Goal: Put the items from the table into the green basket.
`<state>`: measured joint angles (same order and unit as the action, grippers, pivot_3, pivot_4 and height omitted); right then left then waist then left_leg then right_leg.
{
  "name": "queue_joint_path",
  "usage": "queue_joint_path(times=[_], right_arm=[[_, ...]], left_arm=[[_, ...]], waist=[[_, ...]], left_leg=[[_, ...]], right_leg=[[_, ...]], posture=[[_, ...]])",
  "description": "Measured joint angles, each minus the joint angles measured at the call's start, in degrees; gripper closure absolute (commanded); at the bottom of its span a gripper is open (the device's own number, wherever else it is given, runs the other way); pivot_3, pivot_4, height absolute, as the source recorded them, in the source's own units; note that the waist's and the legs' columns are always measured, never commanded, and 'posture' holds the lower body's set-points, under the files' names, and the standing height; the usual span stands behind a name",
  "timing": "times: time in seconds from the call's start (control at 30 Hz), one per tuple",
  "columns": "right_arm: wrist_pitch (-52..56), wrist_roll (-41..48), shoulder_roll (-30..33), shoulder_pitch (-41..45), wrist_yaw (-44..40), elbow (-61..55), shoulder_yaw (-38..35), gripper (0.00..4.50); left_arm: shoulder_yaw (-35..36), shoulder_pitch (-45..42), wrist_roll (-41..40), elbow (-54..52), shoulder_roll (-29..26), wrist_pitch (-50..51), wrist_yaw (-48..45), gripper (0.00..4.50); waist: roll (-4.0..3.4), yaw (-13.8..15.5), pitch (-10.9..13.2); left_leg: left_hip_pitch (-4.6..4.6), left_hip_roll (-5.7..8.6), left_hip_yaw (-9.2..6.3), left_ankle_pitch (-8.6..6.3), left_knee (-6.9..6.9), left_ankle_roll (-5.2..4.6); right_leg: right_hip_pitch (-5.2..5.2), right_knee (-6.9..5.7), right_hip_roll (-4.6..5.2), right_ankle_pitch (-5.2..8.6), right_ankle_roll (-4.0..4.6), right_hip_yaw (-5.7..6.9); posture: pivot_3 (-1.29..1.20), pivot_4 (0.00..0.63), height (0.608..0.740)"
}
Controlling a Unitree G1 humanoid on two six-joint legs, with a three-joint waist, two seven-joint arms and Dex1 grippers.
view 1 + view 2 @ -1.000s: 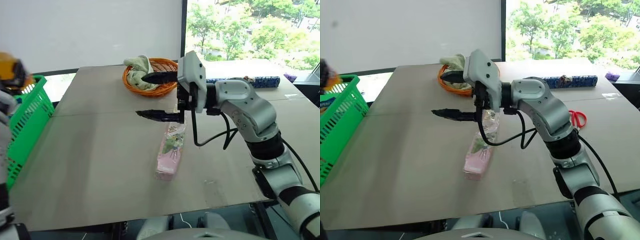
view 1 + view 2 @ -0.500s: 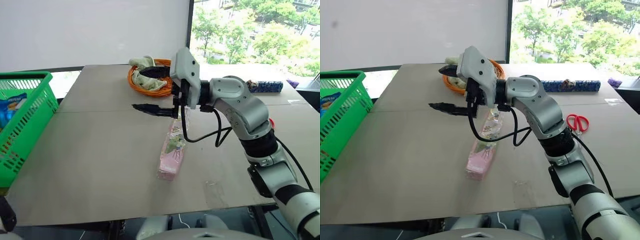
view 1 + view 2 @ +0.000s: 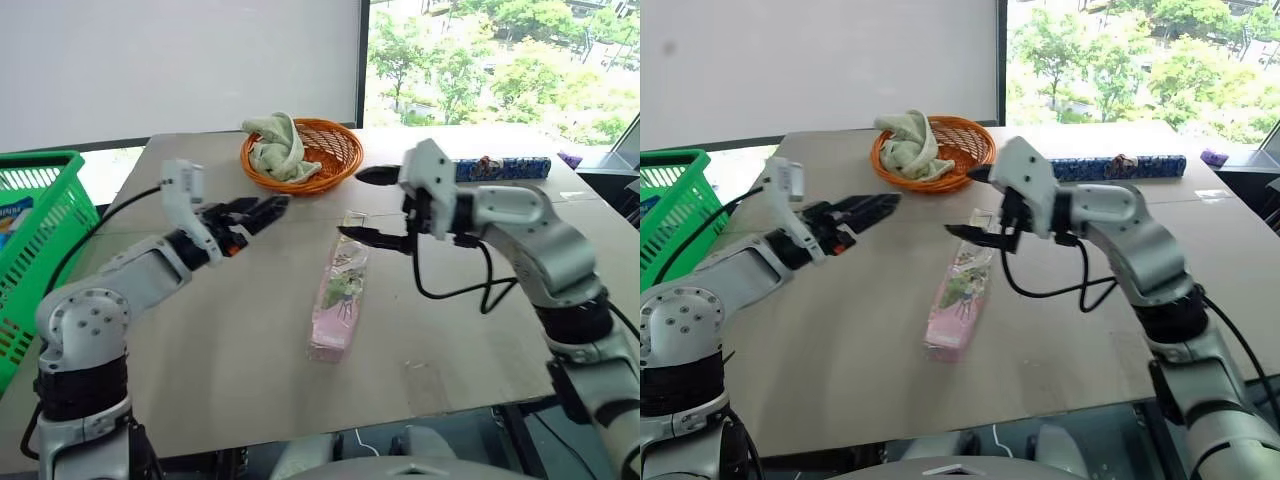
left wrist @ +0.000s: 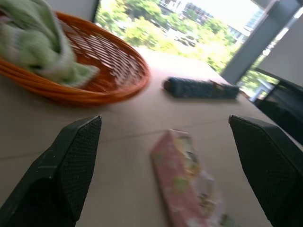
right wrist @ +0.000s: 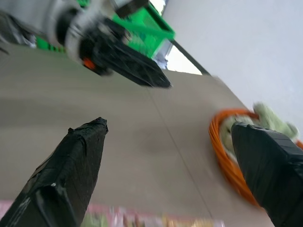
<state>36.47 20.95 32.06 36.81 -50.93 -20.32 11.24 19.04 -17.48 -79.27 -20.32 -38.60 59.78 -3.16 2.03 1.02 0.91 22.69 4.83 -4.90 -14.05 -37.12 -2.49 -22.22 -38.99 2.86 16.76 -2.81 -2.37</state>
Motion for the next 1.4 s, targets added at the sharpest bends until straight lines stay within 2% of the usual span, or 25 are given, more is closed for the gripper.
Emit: queue_joint_path(times=[0.07, 0.1, 0.13, 0.27, 0.43, 0.63, 0.67, 0.73, 0.77, 0.9, 1.0, 1.1, 1.17, 1.27, 1.37, 1.4], right_arm=[[2.9, 1.7, 4.7, -4.9, -1.0, -4.0, -1.9, 0.00], [3.5, 2.1, 5.9, -6.2, -1.4, -4.8, -2.3, 0.00], [4.4, 2.8, 9.8, -10.1, -2.4, -7.7, -3.7, 0.00], [6.6, 5.5, 17.2, -19.1, -4.5, -12.9, -8.1, 0.00], [8.2, 9.0, 19.3, -21.5, -4.1, -16.1, -13.6, 0.00], [9.8, 11.1, 19.8, -23.4, -2.3, -17.8, -14.7, 0.00], [9.8, 11.2, 19.9, -23.4, -2.1, -18.1, -14.7, 0.00], [9.9, 11.3, 19.9, -23.4, -1.5, -18.4, -14.7, 0.00], [9.9, 11.6, 19.9, -23.4, -1.2, -18.6, -14.7, 0.00], [10.0, 12.7, 19.9, -23.2, -0.8, -19.0, -14.6, 0.00], [9.8, 13.1, 19.9, -22.8, -0.8, -19.0, -14.5, 0.00], [9.3, 13.0, 19.9, -22.0, -1.1, -18.3, -13.9, 0.00], [8.4, 12.9, 19.7, -20.9, -1.4, -16.8, -12.8, 0.00], [6.9, 12.3, 18.9, -18.4, -2.6, -14.6, -10.7, 0.00], [4.5, 11.7, 14.5, -12.4, -3.3, -10.6, -8.0, 0.00], [4.5, 11.7, 14.5, -12.4, -3.3, -10.6, -8.0, 0.00]], left_arm=[[-2.4, 1.6, -4.8, 0.9, 0.1, 3.4, 4.7, 0.08], [-3.3, 2.1, -5.4, 1.3, 0.1, 4.2, 5.4, 0.08], [-5.7, 2.0, -5.9, 3.0, 0.6, 5.9, 6.8, 0.08], [-12.2, -0.7, -1.4, 8.4, 1.3, 9.6, 8.1, 0.08], [-17.3, -4.3, 5.5, 10.0, 1.9, 11.7, 5.4, 0.08], [-22.6, -4.8, 13.0, 11.3, 3.7, 14.1, 1.3, 0.08], [-23.3, -5.0, 14.7, 11.4, 3.8, 13.5, -0.2, 0.59], [-24.2, -4.8, 17.7, 12.2, 4.5, 12.1, -3.1, 1.18], [-24.3, -4.6, 19.4, 12.5, 4.8, 11.3, -4.7, 1.79], [-23.0, -4.2, 21.7, 12.5, 5.7, 11.1, -8.5, 3.50], [-19.9, -2.7, 21.7, 12.2, 7.6, 11.0, -9.3, 4.46], [-15.9, 0.0, 21.5, 10.1, 8.3, 10.5, -9.1, 4.46], [-10.8, 2.7, 21.4, 7.1, 7.9, 9.3, -8.5, 4.46], [-3.6, 6.0, 21.5, 2.2, 4.9, 7.2, -8.3, 4.46], [4.3, 7.0, 22.8, 0.3, 3.0, 3.7, -7.3, 4.46], [4.4, 7.0, 22.8, 0.3, 3.0, 3.7, -7.3, 4.46]], waist=[[-0.39, -0.5, 0.1], [-0.48, -0.8, 0.2], [-0.66, -0.8, 0.3], [-0.83, -0.9, 0.5], [-0.97, -2.6, 0.6], [-1.04, -3.5, 0.7], [-1.07, -3.5, 0.7], [-1.23, -3.4, 0.6], [-1.25, -3.2, 0.6], [-1.25, -3.2, 0.6], [-1.24, -3.2, 0.6], [-1.20, -3.2, 0.7], [-1.14, -3.4, 0.7], [-1.14, -3.0, 0.7], [-1.12, -1.5, 0.7], [-1.11, -1.4, 0.7]], left_leg=[[-0.08, -0.01, -0.03, 0.00, 0.01, 0.00], [-0.08, -0.01, -0.03, 0.00, 0.00, -0.01], [-0.08, 0.00, -0.06, -0.02, -0.06, -0.04], [-0.08, 0.02, -0.03, -0.11, -0.25, -0.20], [-0.08, 0.01, -0.03, -0.11, -0.24, -0.18], [0.04, 0.01, -0.02, -0.06, -0.21, -0.09], [0.02, 0.01, -0.03, -0.06, -0.21, -0.10], [-0.01, 0.03, -0.01, -0.13, -0.22, -0.20], [-0.01, 0.03, -0.03, -0.18, -0.23, -0.30], [-0.01, 0.04, -0.06, -0.20, -0.27, -0.33], [-0.01, 0.04, -0.07, -0.19, -0.28, -0.33], [-0.01, 0.03, -0.07, -0.19, -0.27, -0.31], [0.03, 0.01, -0.05, -0.11, -0.25, -0.17], [0.03, 0.01, -0.05, -0.06, -0.21, -0.09], [0.01, 0.02, -0.05, -0.05, -0.24, -0.08], [0.01, 0.03, -0.05, -0.05, -0.24, -0.08]], right_leg=[[0.04, -0.02, -0.08, 0.01, 0.02, -0.13], [0.04, -0.02, -0.08, 0.01, 0.02, -0.14], [0.06, 0.02, -0.06, 0.01, 0.02, -0.10], [0.15, 0.04, -0.02, 0.00, 0.03, -0.11], [0.16, 0.07, -0.01, 0.00, 0.05, -0.12], [0.15, 0.17, 0.03, 0.00, 0.05, -0.13], [0.15, 0.19, 0.04, 0.00, 0.05, -0.12], [0.19, 0.21, 0.09, 0.00, 0.05, -0.11], [0.20, 0.20, 0.11, 0.00, 0.05, -0.06], [0.25, 0.22, 0.13, 0.00, 0.05, -0.03], [0.25, 0.22, 0.13, 0.00, 0.04, -0.02], [0.25, 0.19, 0.10, 0.00, 0.04, -0.04], [0.15, 0.15, 0.05, 0.00, 0.05, -0.10], [0.13, 0.16, 0.04, 0.00, 0.05, -0.10], [0.13, 0.16, 0.04, 0.00, 0.05, -0.07], [0.12, 0.16, 0.04, 0.00, 0.04, -0.06]], posture=[[-0.02, 0.013, 0.740], [-0.03, 0.015, 0.740], [-0.04, 0.018, 0.740], [-0.10, 0.027, 0.740], [-0.13, 0.031, 0.740], [-0.15, 0.035, 0.740], [-0.15, 0.035, 0.740], [-0.15, 0.033, 0.740], [-0.15, 0.033, 0.740], [-0.10, 0.018, 0.740], [-0.09, 0.014, 0.740], [-0.06, 0.007, 0.740], [0.00, 0.000, 0.740], [0.05, 0.000, 0.740], [0.08, 0.000, 0.740], [0.08, 0.000, 0.740]])
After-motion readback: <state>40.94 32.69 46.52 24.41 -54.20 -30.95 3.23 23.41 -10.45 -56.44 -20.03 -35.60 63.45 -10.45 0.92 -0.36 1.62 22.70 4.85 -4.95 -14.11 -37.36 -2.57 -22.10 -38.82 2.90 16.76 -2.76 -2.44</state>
